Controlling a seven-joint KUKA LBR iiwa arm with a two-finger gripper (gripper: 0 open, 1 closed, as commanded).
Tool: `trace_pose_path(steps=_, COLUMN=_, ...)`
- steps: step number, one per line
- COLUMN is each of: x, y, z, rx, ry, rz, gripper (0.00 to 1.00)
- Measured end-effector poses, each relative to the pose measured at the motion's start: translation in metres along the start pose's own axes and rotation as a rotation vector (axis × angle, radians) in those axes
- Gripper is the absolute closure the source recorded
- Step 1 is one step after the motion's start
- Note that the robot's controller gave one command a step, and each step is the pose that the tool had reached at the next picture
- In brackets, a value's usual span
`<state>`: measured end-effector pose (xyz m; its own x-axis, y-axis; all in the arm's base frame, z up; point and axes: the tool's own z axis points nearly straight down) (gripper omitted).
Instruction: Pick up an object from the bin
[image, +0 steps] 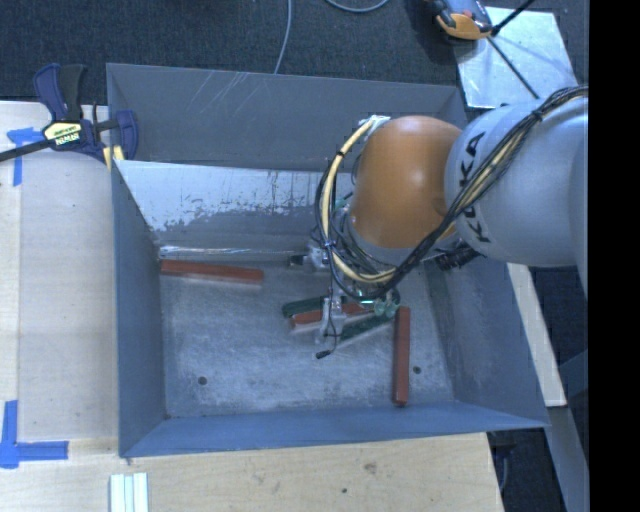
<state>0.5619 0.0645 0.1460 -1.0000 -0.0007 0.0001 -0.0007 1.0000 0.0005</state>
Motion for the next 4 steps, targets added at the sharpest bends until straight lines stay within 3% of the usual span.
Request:
trace_pose_path(steps=1, x=-0.001, y=0.0, z=-0.001, rx=0.0, ry=-0.003, rz=0.001, gripper=0.0)
trace_pose_path(steps=2, x=-0.013, y=-0.052, z=0.064, rx=0.001, ry=-0.008, rz=-0.053, gripper=0.0)
trace_pose_path(steps=3, x=-0.017, y=-0.072, z=0.097, rx=0.001, ry=-0.007, rz=-0.067, gripper=0.0)
trace_pose_path(steps=4, x=-0.02, y=-0.051, z=0.073, rx=0.0, ry=-0.009, rz=-0.085, gripper=0.0)
